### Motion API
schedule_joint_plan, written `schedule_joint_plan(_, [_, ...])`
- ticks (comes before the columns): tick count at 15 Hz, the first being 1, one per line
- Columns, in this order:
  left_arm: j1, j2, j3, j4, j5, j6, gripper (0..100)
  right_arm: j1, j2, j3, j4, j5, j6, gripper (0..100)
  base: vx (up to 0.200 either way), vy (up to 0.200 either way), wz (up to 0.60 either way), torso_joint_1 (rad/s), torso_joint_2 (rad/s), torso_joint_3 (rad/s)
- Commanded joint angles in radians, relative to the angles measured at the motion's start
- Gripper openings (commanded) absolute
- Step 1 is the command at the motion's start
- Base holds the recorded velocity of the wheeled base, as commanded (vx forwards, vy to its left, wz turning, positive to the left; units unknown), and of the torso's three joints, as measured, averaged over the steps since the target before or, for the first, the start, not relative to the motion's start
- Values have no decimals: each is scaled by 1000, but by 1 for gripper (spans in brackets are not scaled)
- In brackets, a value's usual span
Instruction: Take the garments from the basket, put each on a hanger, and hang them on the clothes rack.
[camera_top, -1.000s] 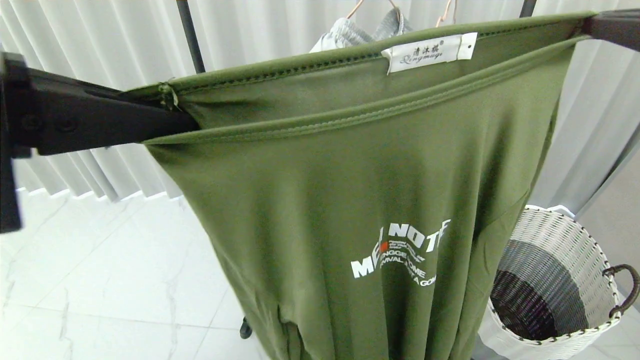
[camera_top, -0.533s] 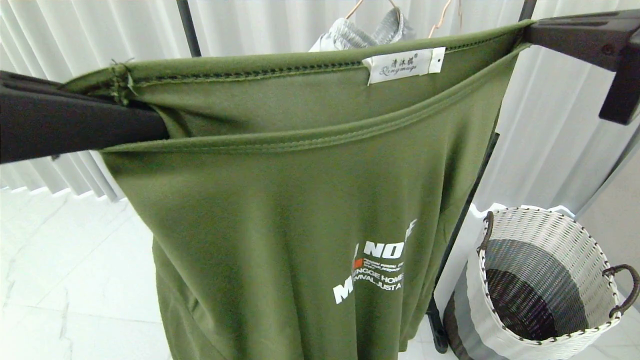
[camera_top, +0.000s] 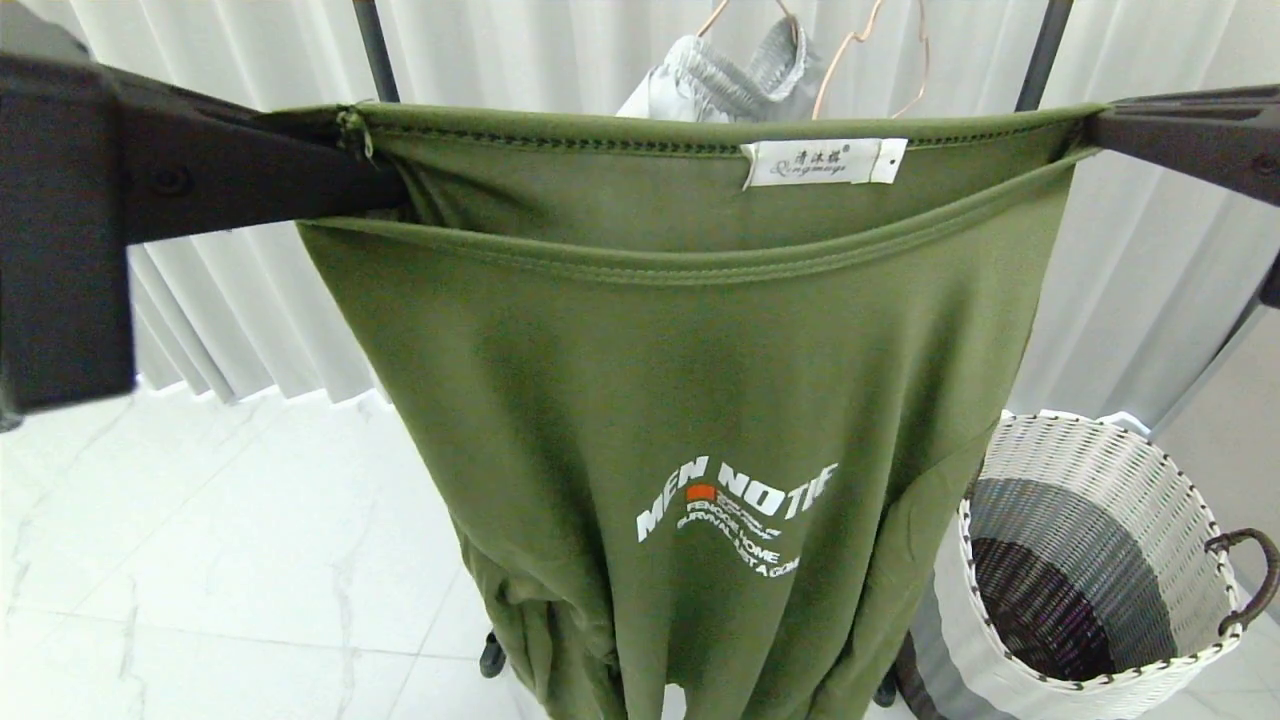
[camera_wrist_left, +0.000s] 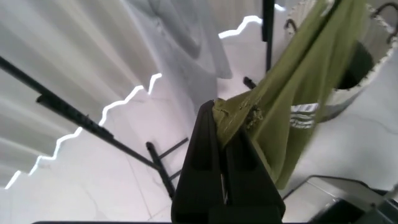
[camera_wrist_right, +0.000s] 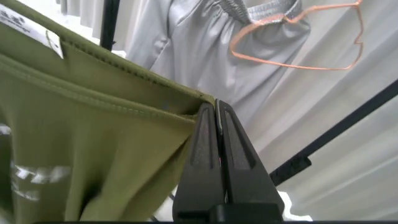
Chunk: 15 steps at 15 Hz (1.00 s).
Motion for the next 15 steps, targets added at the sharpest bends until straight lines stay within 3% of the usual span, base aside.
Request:
schedule_joint_plan(1, [41, 15, -2, -4, 7, 0, 0, -1, -17, 5, 1, -3, 4, 0, 0, 0, 0, 0, 0, 0])
schedule_joint_plan(4, [55, 9, -2, -5, 7, 0, 0, -4, -21, 3, 1, -5, 10, 0, 0, 0, 0, 0, 0, 0])
schedule_joint_plan(5, [52, 9, 0, -5, 7, 1, 0, -10, -21, 5, 3, -5, 11, 100, 0, 0, 0, 0, 0, 0])
schedule_joint_plan(10, [59, 5, 11, -5, 7, 0, 0, -11, -56, 46, -5, -3, 11, 100, 0, 0, 0, 0, 0, 0])
schedule_joint_plan(12, [108, -8, 35, -5, 8, 0, 0, -16, -94, 83, 1, -5, 13, 100, 0, 0, 0, 0, 0, 0])
schedule_joint_plan(13, [127, -15, 52, -5, 10, 4, 0, -48, -103, 91, 8, -8, 13, 100, 0, 0, 0, 0, 0, 0])
schedule_joint_plan(15, [135, -32, 72, -5, 11, 11, 0, -214, -108, 91, 90, -40, -13, 100, 0, 0, 0, 0, 0, 0])
